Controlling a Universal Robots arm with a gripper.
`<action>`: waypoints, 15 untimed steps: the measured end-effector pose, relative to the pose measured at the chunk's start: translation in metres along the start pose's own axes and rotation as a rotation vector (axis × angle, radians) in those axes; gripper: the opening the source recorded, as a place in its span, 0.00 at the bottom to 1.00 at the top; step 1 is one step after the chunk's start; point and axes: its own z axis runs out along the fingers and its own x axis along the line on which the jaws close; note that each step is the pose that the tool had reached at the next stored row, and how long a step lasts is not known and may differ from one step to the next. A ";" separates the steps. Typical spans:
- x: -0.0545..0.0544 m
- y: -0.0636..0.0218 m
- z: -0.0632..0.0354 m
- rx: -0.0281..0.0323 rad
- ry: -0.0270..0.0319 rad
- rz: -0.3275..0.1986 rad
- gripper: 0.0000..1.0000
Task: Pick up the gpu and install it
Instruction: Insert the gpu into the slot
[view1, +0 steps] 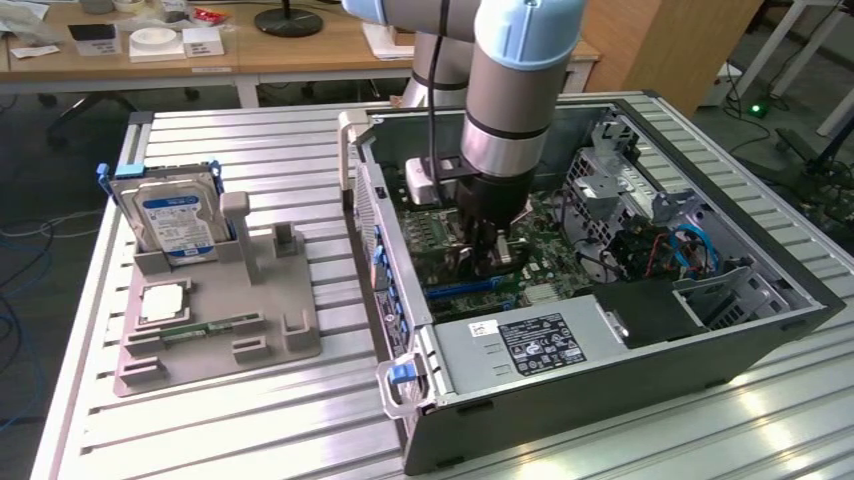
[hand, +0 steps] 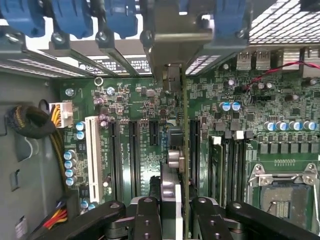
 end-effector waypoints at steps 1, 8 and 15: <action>0.000 0.0002 0.0011 0.0000 0.0000 0.000 0.28; -0.002 0.0033 0.0054 0.0000 -0.0001 0.000 0.28; -0.002 0.0035 0.0073 -0.0003 0.0001 0.001 0.28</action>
